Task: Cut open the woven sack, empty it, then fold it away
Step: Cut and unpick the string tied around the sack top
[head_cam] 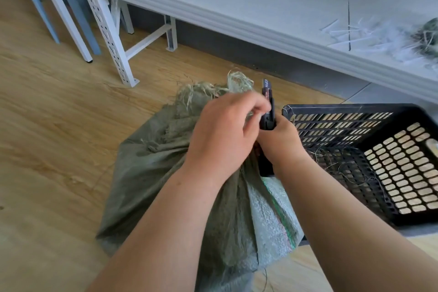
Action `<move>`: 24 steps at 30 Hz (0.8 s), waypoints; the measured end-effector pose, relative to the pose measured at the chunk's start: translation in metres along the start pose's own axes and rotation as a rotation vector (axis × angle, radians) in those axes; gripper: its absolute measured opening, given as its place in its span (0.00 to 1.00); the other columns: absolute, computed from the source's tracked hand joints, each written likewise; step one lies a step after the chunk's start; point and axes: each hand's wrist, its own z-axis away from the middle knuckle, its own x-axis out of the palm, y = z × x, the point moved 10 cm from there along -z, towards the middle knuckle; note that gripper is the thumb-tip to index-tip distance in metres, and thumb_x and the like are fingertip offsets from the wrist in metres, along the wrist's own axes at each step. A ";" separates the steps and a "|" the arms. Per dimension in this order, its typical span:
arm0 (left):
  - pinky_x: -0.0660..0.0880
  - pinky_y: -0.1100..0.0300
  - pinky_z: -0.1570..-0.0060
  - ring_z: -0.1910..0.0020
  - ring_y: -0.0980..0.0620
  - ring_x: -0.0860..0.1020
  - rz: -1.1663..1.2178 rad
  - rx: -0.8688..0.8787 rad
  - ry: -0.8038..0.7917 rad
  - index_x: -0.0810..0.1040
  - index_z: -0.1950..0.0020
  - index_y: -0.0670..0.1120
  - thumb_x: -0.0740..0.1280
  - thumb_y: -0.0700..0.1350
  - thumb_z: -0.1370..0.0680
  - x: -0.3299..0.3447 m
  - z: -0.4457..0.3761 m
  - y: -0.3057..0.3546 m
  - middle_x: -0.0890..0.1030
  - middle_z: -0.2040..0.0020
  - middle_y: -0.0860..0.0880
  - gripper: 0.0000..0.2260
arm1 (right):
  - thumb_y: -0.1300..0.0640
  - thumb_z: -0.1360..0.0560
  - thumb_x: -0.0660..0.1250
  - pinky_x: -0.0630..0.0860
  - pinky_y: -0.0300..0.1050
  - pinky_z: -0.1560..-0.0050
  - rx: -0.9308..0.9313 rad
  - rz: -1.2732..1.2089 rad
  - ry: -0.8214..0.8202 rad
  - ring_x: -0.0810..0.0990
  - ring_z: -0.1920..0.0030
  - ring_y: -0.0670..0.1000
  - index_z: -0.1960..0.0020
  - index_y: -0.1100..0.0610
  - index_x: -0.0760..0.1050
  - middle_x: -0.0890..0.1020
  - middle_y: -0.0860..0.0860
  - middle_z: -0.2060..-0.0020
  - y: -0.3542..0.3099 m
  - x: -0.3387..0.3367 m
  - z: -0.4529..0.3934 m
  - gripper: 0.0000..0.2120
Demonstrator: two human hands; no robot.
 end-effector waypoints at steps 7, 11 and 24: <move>0.73 0.57 0.50 0.49 0.56 0.77 -0.168 -0.219 -0.122 0.81 0.50 0.56 0.67 0.47 0.23 0.015 0.014 -0.039 0.80 0.48 0.59 0.05 | 0.60 0.35 0.79 0.76 0.45 0.63 0.083 -0.236 -0.031 0.75 0.68 0.49 0.57 0.56 0.72 0.78 0.49 0.67 0.012 0.000 0.005 0.16; 0.71 0.61 0.60 0.50 0.55 0.77 -0.173 -0.324 -0.170 0.79 0.49 0.59 0.69 0.50 0.25 0.017 0.019 -0.048 0.75 0.42 0.60 0.06 | 0.62 0.34 0.78 0.75 0.42 0.66 0.080 -0.274 -0.048 0.75 0.69 0.47 0.55 0.57 0.72 0.80 0.50 0.64 0.010 -0.004 0.008 0.16; 0.71 0.59 0.52 0.46 0.55 0.72 -0.178 -0.236 -0.510 0.68 0.37 0.67 0.68 0.56 0.26 0.066 0.050 0.010 0.70 0.45 0.57 0.20 | 0.66 0.32 0.75 0.72 0.36 0.74 0.107 -0.336 -0.117 0.72 0.75 0.45 0.61 0.54 0.72 0.76 0.50 0.71 0.039 -0.071 0.055 0.13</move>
